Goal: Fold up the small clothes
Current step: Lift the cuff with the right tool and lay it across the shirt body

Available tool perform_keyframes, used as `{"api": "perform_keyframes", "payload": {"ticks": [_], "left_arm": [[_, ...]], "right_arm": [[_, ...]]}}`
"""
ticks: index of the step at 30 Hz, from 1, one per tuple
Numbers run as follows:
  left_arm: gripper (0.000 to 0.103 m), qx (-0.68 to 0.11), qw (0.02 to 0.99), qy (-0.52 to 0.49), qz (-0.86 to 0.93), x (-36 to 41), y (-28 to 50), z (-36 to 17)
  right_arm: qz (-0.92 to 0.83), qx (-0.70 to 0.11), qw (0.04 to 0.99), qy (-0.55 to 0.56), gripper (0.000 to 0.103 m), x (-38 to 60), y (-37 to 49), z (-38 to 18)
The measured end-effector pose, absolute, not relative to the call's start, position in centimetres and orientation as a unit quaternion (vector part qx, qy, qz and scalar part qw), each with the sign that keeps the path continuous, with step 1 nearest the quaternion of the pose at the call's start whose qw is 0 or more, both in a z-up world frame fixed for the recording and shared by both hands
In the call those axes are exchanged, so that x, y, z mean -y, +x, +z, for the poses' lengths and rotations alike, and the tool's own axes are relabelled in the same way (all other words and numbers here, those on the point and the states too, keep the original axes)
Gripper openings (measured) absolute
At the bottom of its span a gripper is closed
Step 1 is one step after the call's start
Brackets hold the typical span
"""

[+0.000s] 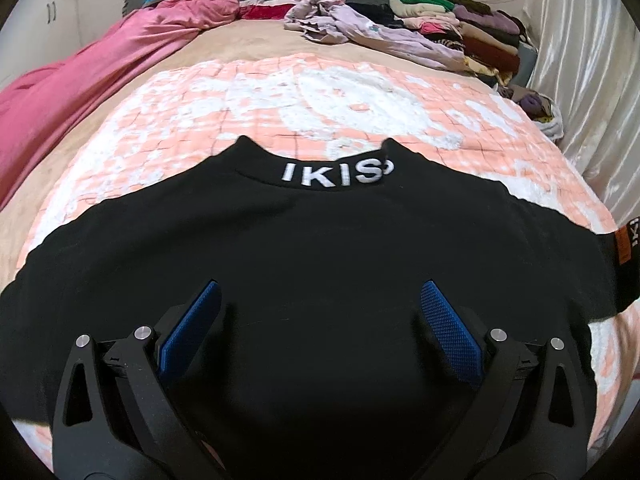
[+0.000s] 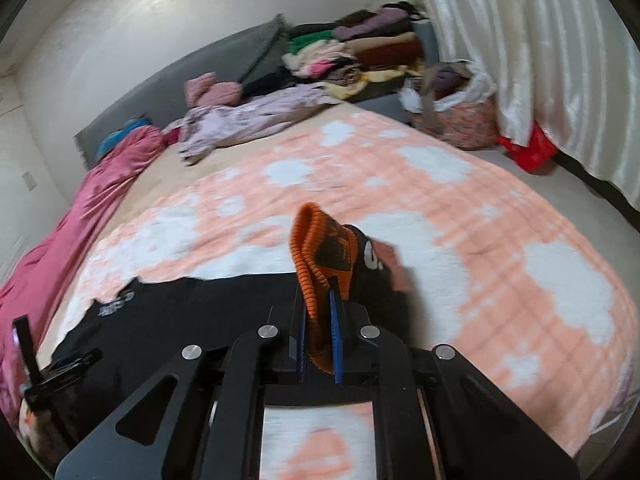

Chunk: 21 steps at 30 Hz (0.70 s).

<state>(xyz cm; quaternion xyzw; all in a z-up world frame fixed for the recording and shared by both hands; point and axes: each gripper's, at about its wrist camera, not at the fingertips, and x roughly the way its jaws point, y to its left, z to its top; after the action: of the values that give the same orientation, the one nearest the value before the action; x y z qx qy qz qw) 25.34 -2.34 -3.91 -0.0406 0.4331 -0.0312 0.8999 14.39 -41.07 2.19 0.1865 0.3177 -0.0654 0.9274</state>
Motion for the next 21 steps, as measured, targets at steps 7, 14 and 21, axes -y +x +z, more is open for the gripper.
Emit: {"api": "perform_keyframes", "payload": {"ticks": [7, 14, 21], "left_arm": [[0.094, -0.437, 0.897, -0.064, -0.013, -0.1, 25.2, -3.8], [0.094, -0.44, 0.894, -0.089, -0.002, -2.6, 25.2, -3.8], [0.094, -0.436, 0.896, -0.091, -0.01, -2.9, 24.9, -3.3]], "right_arm": [[0.013, -0.314, 0.934, 0.17, 0.009, 33.5, 16.9, 4.2], [0.083, -0.332, 0.927, 0.155, 0.009, 25.7, 20.1, 3.7], [0.125, -0.342, 0.919, 0.152, 0.009, 20.8, 21.7, 3.6]]}}
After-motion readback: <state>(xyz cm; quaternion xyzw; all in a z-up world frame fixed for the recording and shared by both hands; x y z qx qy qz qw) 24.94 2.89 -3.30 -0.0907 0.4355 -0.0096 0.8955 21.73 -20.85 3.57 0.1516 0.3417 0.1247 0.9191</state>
